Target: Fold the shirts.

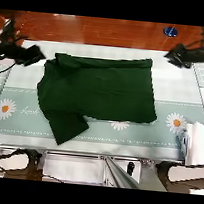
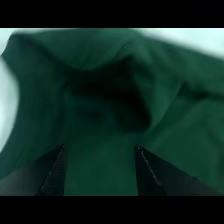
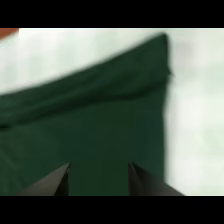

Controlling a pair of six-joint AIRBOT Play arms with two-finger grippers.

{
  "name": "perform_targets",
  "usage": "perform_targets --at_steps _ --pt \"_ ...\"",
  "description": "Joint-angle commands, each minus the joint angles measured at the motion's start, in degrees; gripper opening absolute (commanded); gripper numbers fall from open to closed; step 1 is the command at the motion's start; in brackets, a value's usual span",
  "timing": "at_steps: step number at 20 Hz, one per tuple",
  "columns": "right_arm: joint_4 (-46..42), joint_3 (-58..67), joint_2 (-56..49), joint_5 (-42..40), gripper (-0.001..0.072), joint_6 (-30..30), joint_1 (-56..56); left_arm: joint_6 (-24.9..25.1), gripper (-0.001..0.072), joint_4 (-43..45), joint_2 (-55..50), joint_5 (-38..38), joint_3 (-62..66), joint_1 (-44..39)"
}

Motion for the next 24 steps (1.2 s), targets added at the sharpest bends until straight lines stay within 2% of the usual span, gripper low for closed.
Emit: perform_targets --at_steps 1,3,5,8,11,17,20,21,22,23,24 --pt "-8.2 -11.6 10.3 5.3 0.0417 -0.6 -6.8 6.3 0.0505 1.4 3.6 -15.3 -5.9 8.9" --pt "-7.2 -27.4 20.0 -0.5 0.0417 -1.5 -9.2 7.9 0.0505 0.7 8.3 -15.3 -16.2 12.8" --pt "-4.2 -42.3 29.9 -4.6 0.0417 -4.8 -10.2 6.4 0.0504 -0.9 11.3 -15.2 -25.5 16.9" --pt "1.6 -56.1 41.0 -8.4 0.0416 -5.5 -10.3 10.3 0.0504 -11.1 11.5 -15.1 -34.1 23.2" --pt "7.8 -61.4 46.4 -7.5 0.0414 -7.0 -10.2 12.0 0.0504 -13.9 11.4 -10.8 -37.8 24.5" --pt "8.2 -62.0 47.1 -5.3 0.0413 -7.1 -10.2 11.2 0.0503 -17.8 8.0 -6.2 -41.8 22.5" --pt "8.2 -62.0 47.1 -5.3 0.0413 -6.8 -10.2 14.2 0.0489 -20.6 6.1 -5.1 -41.8 18.7" --pt "7.8 -62.0 47.1 -5.6 0.0413 -6.4 -10.2 14.2 0.0410 -20.7 5.7 -4.9 -41.8 17.2" --pt "6.0 -62.0 47.1 -6.9 0.0413 -5.3 -10.4 14.9 0.0180 -20.7 5.5 -5.0 -41.7 16.1" --pt "1.4 -62.0 47.1 -8.5 0.0413 -2.1 -11.2 16.0 0.0022 -20.7 5.5 -5.6 -41.6 15.6" --pt "-4.9 -62.0 47.1 -9.0 0.0413 2.1 -12.3 17.2 0.0020 -20.7 5.6 -6.8 -41.2 15.6"
